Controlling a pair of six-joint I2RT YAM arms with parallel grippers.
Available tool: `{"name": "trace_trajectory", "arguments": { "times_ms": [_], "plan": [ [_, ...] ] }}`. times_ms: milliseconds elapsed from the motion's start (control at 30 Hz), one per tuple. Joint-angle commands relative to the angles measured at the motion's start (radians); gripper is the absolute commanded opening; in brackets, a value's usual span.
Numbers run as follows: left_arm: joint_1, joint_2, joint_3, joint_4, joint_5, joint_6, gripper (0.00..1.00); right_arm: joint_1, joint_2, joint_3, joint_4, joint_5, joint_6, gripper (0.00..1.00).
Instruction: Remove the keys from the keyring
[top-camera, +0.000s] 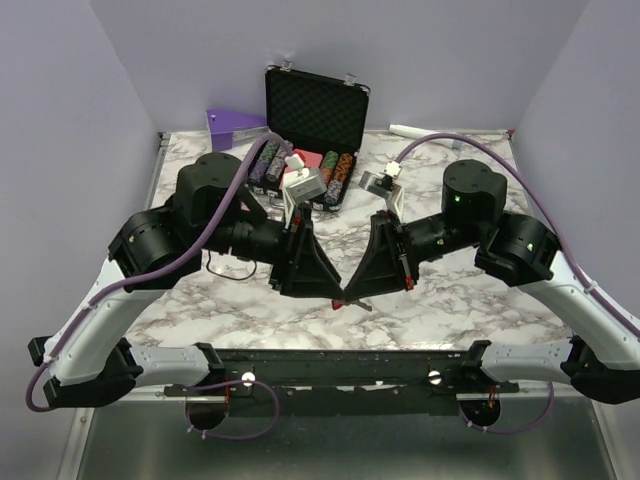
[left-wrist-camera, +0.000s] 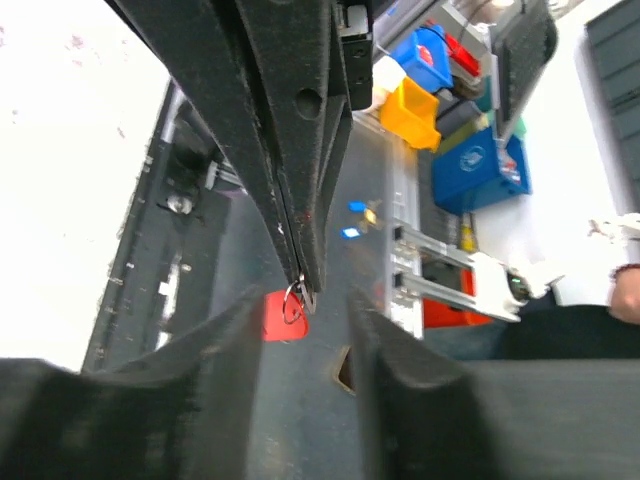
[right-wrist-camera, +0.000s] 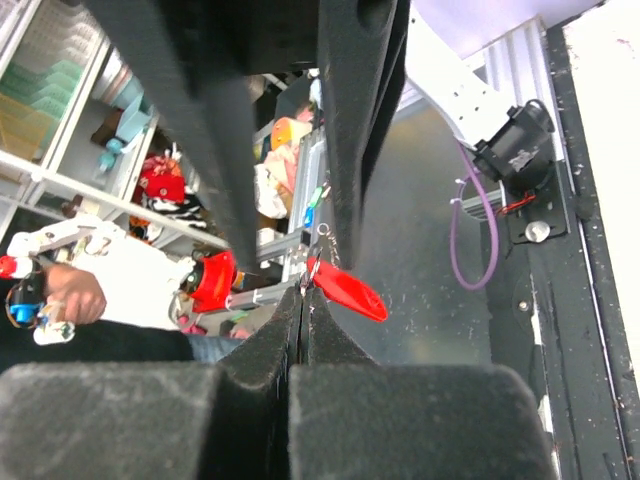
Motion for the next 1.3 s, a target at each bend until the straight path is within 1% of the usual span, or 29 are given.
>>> {"name": "trace_trajectory", "arguments": {
  "times_ms": [0, 33, 133, 233, 333, 400, 467, 567, 633, 700, 867, 967, 1100, 1200, 1267],
  "plan": [
    [-0.004, -0.055, 0.058, -0.005, -0.144, 0.009, 0.56, -0.001, -0.026, 0.003, 0.013, 0.097, -0.002, 0.01],
    [-0.004, -0.069, 0.061, 0.003, -0.166, 0.009, 0.62, -0.001, -0.031, 0.003, 0.017, 0.107, 0.001, 0.01],
    [-0.004, -0.123, 0.041, 0.062, -0.244, -0.002, 0.71, -0.001, -0.055, -0.008, 0.049, 0.147, 0.021, 0.01],
    [-0.003, -0.207, -0.026, 0.183, -0.321, -0.045, 0.74, -0.001, -0.074, -0.022, 0.083, 0.199, 0.041, 0.01],
    [-0.003, -0.313, -0.167, 0.353, -0.393, -0.106, 0.79, -0.001, -0.089, -0.032, 0.121, 0.241, 0.062, 0.01],
    [-0.003, -0.38, -0.276, 0.49, -0.445, -0.166, 0.8, -0.001, -0.097, -0.042, 0.161, 0.259, 0.079, 0.01],
    [-0.003, -0.432, -0.375, 0.619, -0.468, -0.23, 0.81, -0.001, -0.106, -0.055, 0.218, 0.265, 0.105, 0.01],
    [-0.003, -0.45, -0.443, 0.72, -0.477, -0.274, 0.81, -0.001, -0.103, -0.066, 0.289, 0.247, 0.139, 0.01],
    [-0.003, -0.428, -0.436, 0.733, -0.465, -0.281, 0.79, -0.001, -0.101, -0.075, 0.342, 0.239, 0.163, 0.03],
    [-0.004, -0.405, -0.419, 0.739, -0.435, -0.287, 0.78, -0.001, -0.1, -0.08, 0.399, 0.232, 0.183, 0.01],
    [-0.004, -0.374, -0.41, 0.751, -0.402, -0.307, 0.73, -0.001, -0.091, -0.091, 0.537, 0.186, 0.237, 0.01],
    [-0.008, -0.37, -0.419, 0.776, -0.395, -0.32, 0.72, -0.001, -0.08, -0.08, 0.549, 0.183, 0.24, 0.01],
    [-0.011, -0.356, -0.417, 0.802, -0.381, -0.321, 0.66, 0.0, -0.071, -0.066, 0.553, 0.184, 0.243, 0.01],
    [-0.014, -0.339, -0.405, 0.791, -0.376, -0.318, 0.61, -0.001, -0.072, -0.066, 0.548, 0.19, 0.243, 0.01],
    [-0.014, -0.333, -0.405, 0.791, -0.37, -0.318, 0.59, -0.001, -0.072, -0.062, 0.545, 0.195, 0.242, 0.01]
  ]
}}
